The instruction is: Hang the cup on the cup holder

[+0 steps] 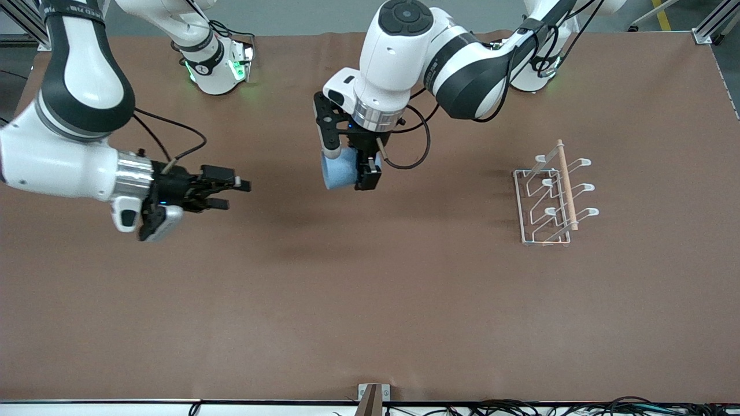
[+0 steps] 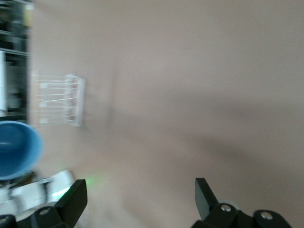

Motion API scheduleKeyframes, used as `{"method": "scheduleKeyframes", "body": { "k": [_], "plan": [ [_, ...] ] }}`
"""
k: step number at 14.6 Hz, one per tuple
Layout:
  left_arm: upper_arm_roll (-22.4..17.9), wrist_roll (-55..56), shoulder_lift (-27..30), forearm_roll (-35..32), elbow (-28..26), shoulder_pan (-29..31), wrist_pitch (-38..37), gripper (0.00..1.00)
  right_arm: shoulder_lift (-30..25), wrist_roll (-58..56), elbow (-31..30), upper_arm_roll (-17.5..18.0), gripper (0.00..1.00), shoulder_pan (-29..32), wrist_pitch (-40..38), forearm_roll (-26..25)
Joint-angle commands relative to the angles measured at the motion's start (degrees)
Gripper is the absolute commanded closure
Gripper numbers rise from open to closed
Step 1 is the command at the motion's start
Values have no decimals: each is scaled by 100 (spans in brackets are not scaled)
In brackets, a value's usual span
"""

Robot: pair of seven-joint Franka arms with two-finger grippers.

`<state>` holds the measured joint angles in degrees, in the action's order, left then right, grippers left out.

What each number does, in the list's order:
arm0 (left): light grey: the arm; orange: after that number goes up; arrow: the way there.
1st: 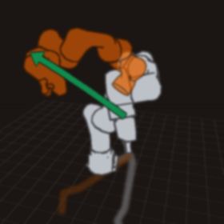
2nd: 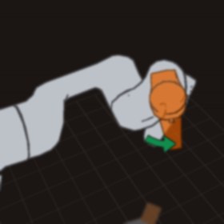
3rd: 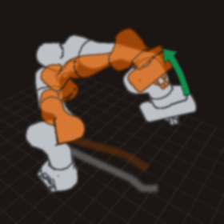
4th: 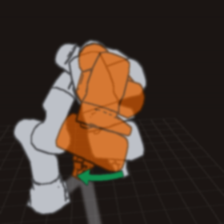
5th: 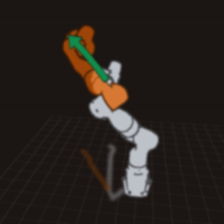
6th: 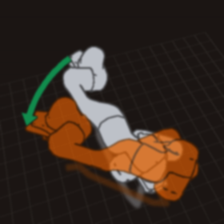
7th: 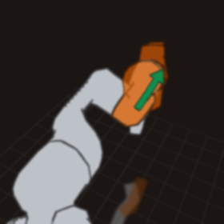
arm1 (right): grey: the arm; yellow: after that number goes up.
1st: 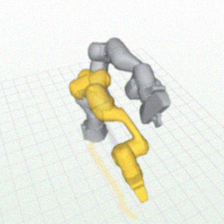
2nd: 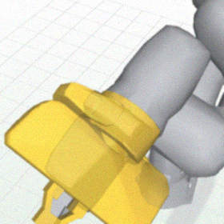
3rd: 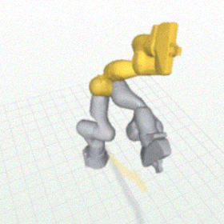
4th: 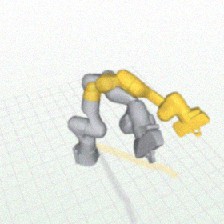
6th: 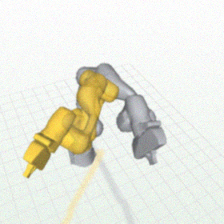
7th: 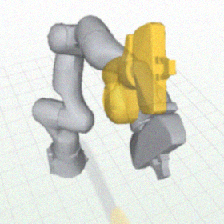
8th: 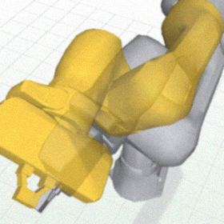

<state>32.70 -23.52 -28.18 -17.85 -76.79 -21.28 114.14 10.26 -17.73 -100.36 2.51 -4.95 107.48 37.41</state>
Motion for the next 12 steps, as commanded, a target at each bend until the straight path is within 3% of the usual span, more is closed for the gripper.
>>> {"method": "scheduleKeyframes", "body": {
  "k": [1,4,6,9,12],
  "plan": [
    [17,-195,67,-543,68,89,-864,36,-244,-20,-124,74,0,422,195,-874],
    [17,-529,41,-1070,-19,334,-1621,36,-376,-38,77,83,0,836,204,-1507],
    [9,-819,41,-1194,-72,536,-1851,36,-376,6,595,74,0,846,-15,-1866],
    [9,-1039,110,-1860,-55,704,-2587,36,-376,15,1219,83,0,846,-402,-2904],
    [9,-1390,146,-2599,-99,932,-3388,36,-359,58,1834,74,0,855,-1068,-3335]
  ]
}}
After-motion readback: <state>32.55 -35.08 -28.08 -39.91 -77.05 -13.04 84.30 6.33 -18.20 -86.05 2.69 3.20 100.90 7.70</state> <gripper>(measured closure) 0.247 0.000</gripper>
